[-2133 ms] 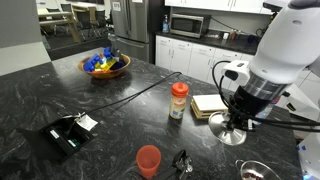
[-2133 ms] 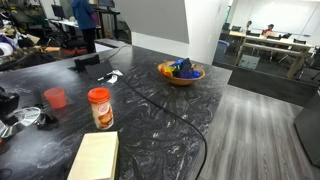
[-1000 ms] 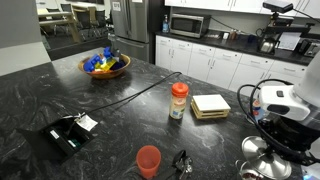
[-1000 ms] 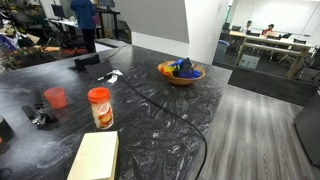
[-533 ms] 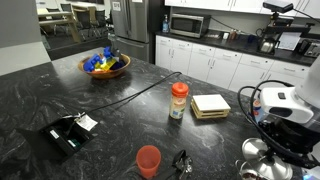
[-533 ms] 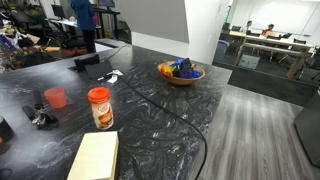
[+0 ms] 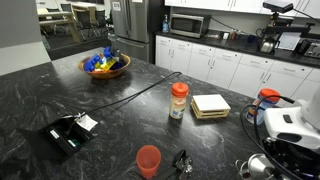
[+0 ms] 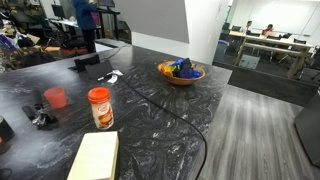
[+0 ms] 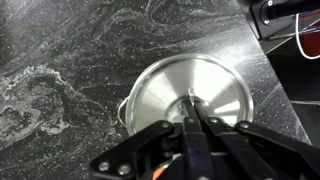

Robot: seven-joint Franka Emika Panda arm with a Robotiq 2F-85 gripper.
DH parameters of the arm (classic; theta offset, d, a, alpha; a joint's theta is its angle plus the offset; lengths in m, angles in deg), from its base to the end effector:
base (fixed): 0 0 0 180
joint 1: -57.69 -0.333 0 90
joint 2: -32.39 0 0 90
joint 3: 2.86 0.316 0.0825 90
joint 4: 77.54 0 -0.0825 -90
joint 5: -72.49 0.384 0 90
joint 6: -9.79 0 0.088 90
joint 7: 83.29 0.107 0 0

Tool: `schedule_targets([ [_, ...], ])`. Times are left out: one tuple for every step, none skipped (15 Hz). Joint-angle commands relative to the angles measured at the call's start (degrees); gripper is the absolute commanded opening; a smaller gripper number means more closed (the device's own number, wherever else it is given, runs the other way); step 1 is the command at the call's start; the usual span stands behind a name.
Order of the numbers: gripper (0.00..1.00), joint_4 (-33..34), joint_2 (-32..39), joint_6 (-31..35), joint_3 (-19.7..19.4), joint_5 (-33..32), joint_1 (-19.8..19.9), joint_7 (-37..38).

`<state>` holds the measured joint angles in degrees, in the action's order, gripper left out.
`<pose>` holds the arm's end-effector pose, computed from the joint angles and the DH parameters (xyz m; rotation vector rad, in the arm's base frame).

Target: Pick the lid on the counter and put it on the pot

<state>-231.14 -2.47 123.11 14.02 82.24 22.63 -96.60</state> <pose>0.2076 0.2739 0.4033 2.7108 1.4856 -0.1522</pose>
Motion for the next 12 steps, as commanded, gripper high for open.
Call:
schedule_targets([
  [0.01,-1.83,-0.14,4.28,-0.73,2.41,-1.52,-2.72],
  [0.01,-2.28,-0.11,5.47,-0.77,2.88,-1.88,-2.98],
  [0.01,-2.85,-0.1,6.72,-0.87,3.4,-2.28,-3.23],
  [0.01,-3.45,-0.1,7.82,-0.87,3.65,-2.55,-3.25],
  [0.01,-4.0,-0.08,8.57,-0.76,3.52,-2.59,-2.94],
  [0.01,-4.54,-0.11,9.28,-0.75,3.24,-2.64,-2.63],
  [0.01,-5.0,-0.11,9.64,-0.64,2.72,-2.46,-2.19],
  [0.01,-5.44,-0.15,10.09,-0.48,2.15,-2.15,-1.69],
  [0.01,-5.81,-0.17,10.42,-0.32,1.6,-1.92,-1.3],
  [0.01,-6.06,-0.18,10.64,-0.32,1.31,-1.86,-1.18],
  [0.01,-5.35,0.49,10.54,-0.19,0.81,-1.58,-0.82],
  [0.01,-5.44,0.44,10.6,-0.04,0.37,-1.39,-0.49],
])
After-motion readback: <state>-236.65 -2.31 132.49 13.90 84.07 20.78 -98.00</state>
